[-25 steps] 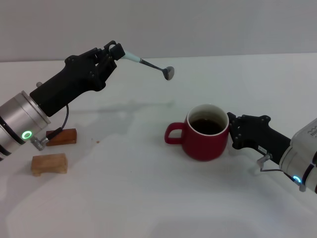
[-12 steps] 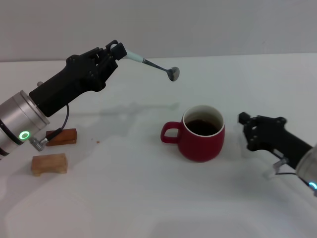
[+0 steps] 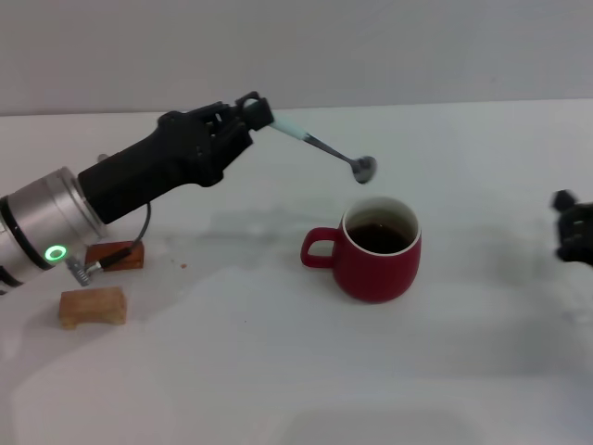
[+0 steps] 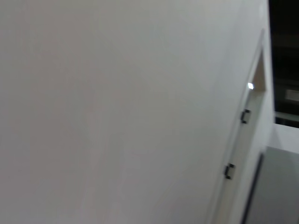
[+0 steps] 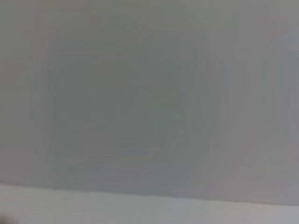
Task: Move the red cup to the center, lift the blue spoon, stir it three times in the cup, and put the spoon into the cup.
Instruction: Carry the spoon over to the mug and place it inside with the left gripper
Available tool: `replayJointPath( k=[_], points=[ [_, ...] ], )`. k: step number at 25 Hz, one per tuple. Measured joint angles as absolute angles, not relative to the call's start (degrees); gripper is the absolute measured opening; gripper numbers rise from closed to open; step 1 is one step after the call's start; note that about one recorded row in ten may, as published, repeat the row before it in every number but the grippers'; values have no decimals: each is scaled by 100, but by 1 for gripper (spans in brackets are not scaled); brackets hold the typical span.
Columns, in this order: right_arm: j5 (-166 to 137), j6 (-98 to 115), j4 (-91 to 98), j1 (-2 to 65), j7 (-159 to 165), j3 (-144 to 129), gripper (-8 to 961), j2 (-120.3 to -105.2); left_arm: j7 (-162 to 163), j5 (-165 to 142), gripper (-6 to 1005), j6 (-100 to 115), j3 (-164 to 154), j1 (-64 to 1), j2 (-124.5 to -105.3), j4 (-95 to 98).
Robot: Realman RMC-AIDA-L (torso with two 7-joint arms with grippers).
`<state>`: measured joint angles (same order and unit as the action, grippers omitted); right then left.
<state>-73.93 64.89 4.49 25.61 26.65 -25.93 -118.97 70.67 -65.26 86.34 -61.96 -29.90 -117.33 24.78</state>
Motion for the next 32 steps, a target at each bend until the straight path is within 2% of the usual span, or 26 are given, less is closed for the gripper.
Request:
replayJointPath(
  k=[8, 21, 32],
  points=[
    [-7391, 7184, 492, 2275, 2967, -1571, 0, -11877, 7716, -7085, 140, 8601, -6347, -3098, -11722, 2908],
    [-7453, 7675, 208, 2369, 3072, -1833, 0, -11891, 8027, -7809, 140, 7810, -6358, -3565, -11775, 2927],
    [-7395, 7879, 242, 2163, 3164, -1501, 0, -11888, 8354, -8212, 141, 7580, -6392, -3708, -11770, 2956]
  ],
)
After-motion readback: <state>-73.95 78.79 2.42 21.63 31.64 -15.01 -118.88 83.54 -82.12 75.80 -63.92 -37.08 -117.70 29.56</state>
